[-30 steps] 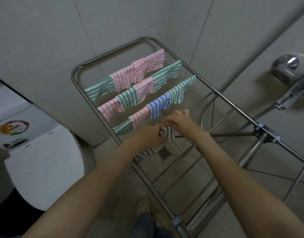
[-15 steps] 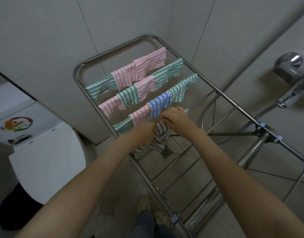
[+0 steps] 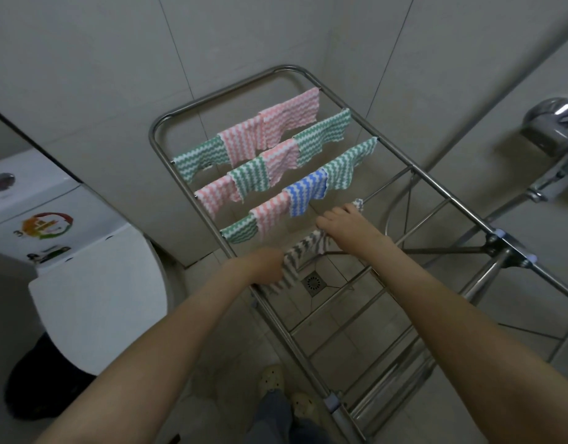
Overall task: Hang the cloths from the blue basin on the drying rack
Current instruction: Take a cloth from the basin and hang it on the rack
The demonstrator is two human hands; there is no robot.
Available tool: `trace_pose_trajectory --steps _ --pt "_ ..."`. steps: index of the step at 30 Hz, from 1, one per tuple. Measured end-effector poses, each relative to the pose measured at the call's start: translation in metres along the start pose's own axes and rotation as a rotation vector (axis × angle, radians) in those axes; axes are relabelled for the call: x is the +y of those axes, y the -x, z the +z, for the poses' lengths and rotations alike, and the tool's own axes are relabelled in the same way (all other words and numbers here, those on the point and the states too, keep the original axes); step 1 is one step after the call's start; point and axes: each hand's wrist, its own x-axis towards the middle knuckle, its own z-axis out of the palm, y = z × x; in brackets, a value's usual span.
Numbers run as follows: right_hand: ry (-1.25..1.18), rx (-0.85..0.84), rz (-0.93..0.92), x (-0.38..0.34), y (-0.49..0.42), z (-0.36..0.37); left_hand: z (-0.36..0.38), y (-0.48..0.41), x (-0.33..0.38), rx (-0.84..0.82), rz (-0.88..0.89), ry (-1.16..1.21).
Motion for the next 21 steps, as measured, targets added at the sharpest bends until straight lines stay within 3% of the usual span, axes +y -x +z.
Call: trace_pose_trajectory --steps 4,6,14,21 --pt "-0.066 0.038 0.021 -0.003 0.002 0.003 -0.004 -0.001 0.007 0.089 -0.004 0.183" --pt "-0.123 0.017 0.026 -0.005 0.007 0.001 -0.007 0.001 0.013 0.144 -0.046 0.163" --pt "-0.451 0.039 0.081 -0.029 0.026 -0.043 -0.019 0.035 0.032 0.583 -0.107 0.183" --pt "-0.567 0.153 -0.081 -0.078 0.031 -0.073 0.001 0.097 0.03 0.858 -0.248 0.178"
